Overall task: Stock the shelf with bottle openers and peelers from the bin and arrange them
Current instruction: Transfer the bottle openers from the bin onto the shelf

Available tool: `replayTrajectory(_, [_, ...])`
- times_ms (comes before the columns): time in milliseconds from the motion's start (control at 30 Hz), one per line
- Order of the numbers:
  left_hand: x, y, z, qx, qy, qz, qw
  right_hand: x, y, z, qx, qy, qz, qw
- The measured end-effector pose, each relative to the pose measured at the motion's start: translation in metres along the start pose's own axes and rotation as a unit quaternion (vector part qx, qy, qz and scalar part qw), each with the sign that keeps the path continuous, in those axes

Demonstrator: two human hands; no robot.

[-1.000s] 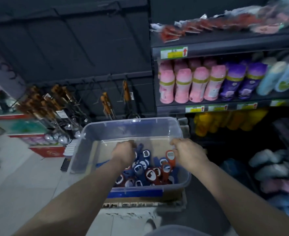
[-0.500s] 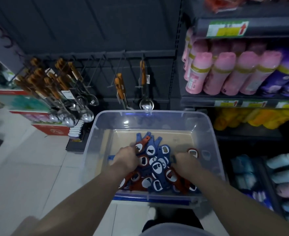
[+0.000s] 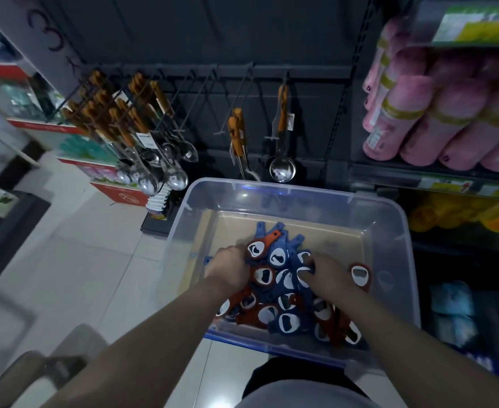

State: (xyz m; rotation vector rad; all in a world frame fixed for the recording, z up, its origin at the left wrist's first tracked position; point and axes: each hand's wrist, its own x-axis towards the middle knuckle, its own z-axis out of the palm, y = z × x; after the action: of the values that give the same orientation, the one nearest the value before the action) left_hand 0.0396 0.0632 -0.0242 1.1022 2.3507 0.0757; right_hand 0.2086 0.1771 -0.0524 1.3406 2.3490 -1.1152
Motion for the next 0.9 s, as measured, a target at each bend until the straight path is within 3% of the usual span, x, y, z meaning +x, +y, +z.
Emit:
replayTrajectory(200, [0.019,0.024,0.010,-0.016,-0.044,0.002,0.999,-0.015,0.009,-0.023,0.049,0.076,0.024,0.996])
replayTrajectory(333, [0.032,0.044,0.023,0.018,-0.014,0.014,1.000,-0.027,0.014,-0.036,0.111,0.119,0.020,0.987])
replayTrajectory(633, [0.038,0.046,0.037,0.101,0.022,0.021,0.994,-0.048,0.020,-0.045,0.088,0.157,0.004,0.984])
replayTrajectory(800, [0.028,0.044,0.019,-0.021,-0.052,0.062,0.996,-0.053,0.013,-0.040,0.054,0.176,0.008,0.983])
replayTrajectory(900, [0.017,0.047,0.023,0.017,-0.116,0.107,0.987,-0.057,0.010,-0.038,0.044,0.182,0.014,0.982])
